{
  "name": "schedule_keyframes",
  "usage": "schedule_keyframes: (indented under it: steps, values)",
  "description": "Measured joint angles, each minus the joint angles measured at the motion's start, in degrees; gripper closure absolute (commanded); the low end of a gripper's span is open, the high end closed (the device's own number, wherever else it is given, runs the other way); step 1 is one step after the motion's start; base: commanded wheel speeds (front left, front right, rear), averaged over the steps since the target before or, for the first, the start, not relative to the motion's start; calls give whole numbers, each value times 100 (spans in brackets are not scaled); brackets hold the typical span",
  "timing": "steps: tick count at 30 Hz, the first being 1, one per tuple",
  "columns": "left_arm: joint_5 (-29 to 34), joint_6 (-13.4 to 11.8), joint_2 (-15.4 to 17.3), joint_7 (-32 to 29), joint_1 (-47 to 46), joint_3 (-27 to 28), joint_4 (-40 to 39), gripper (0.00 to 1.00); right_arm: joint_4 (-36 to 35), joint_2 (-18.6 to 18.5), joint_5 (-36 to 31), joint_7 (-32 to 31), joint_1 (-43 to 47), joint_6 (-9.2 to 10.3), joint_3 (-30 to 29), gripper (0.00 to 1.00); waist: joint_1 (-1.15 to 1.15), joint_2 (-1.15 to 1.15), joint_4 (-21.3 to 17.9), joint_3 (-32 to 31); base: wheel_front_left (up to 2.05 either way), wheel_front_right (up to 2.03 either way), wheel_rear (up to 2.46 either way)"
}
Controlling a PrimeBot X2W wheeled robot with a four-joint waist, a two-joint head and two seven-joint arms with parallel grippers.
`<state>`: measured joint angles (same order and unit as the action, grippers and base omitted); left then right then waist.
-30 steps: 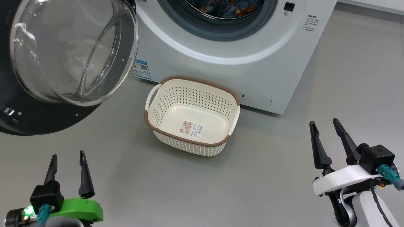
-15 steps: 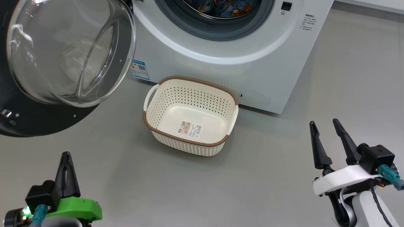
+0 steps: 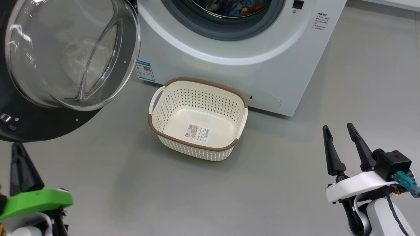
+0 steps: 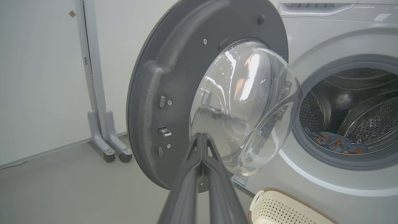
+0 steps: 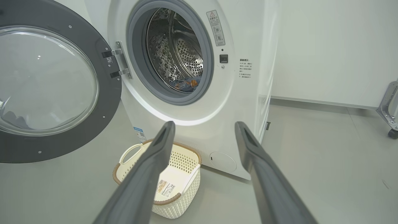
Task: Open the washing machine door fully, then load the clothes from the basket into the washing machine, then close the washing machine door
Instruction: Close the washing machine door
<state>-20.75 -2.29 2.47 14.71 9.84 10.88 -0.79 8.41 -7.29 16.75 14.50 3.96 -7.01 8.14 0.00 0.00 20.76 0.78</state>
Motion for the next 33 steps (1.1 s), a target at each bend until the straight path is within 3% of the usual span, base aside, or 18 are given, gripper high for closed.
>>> schedule_keyframes:
  steps: [7, 17, 25, 33]
  values:
    - [-1212, 36, -35, 0, -532, 744, -318, 100, -18, 3, 2, 0, -1, 0, -34, 0, 0, 0, -28, 72, 0, 0, 0]
    - [-1770, 287, 7, 5, -943, 1358, -236, 100, -69, 0, 2, 0, -10, 0, -37, 0, 0, 0, -64, 175, 0, 0, 0]
    - [-2718, 436, 277, -235, -1485, 1869, 56, 100, -122, -29, 29, 0, -108, 0, -56, 0, 0, 0, -115, 340, 0, 0, 0]
    - [-3817, 457, 771, -788, -2184, 2577, 474, 100, -186, -142, 36, 0, -204, 0, -62, 0, 0, 0, -167, 544, 0, 0, 0]
